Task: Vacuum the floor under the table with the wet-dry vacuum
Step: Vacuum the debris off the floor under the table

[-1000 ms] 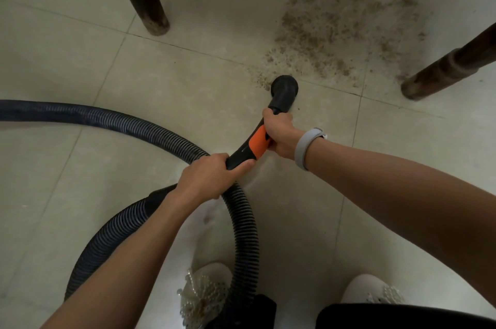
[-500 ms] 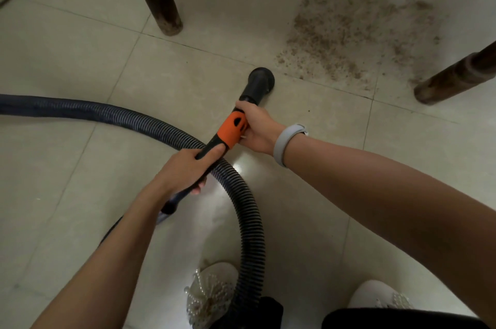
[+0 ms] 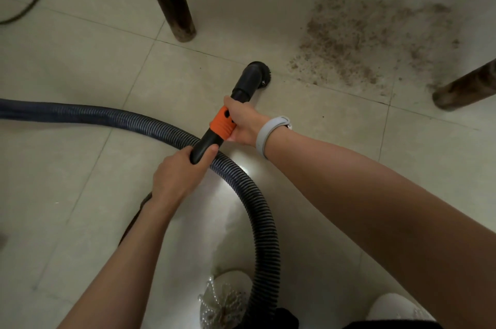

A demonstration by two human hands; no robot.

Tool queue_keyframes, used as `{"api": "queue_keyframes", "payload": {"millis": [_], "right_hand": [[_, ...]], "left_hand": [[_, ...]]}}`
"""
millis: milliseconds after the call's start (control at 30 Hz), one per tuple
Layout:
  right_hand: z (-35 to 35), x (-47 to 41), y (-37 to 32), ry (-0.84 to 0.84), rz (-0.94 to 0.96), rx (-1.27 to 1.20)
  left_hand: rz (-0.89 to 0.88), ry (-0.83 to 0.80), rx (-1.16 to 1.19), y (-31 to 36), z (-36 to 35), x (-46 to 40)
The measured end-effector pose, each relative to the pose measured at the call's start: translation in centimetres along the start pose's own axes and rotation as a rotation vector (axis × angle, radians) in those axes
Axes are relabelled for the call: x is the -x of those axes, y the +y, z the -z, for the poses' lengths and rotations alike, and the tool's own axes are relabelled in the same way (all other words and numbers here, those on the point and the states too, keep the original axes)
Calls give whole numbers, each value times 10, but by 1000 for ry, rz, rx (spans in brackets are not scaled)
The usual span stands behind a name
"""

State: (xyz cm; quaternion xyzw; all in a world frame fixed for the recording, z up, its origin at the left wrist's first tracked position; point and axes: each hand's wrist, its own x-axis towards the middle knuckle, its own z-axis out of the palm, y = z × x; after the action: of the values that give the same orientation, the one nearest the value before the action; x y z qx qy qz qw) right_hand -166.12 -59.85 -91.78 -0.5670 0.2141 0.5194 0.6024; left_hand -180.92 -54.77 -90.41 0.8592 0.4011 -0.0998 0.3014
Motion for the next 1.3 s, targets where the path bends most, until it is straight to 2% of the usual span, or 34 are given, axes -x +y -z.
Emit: {"api": "queue_keyframes", "payload": {"millis": [167,233,300,433,500,600,667,967,1133,1300], "right_hand": [[-20,-3,14,-81,58,5],[-21,-1,15,-99,83,119],[-14,-2,14,-30,173,381],[30,-6,16,161,428,1167],[56,-7,20,197,399,1441],[89,-7,31,123,261,1706],[106,-7,38,76,250,1852],[124,-5,23,-45,257,1905],[137,-2,6,-79,289,1875],[145,-1,9,-63,305,1875]], "left_hand": [[62,119,-26,-14,2,1],[129,161,15,-24,6,-6],[181,200,51,-32,13,-16],[214,208,120,-31,26,-27],[218,199,153,-25,28,-30],[190,167,213,-17,29,-40],[167,137,254,-12,32,-51],[113,8,453,27,29,-78],[59,-123,429,24,29,-59],[95,-162,434,15,33,-40]]}}
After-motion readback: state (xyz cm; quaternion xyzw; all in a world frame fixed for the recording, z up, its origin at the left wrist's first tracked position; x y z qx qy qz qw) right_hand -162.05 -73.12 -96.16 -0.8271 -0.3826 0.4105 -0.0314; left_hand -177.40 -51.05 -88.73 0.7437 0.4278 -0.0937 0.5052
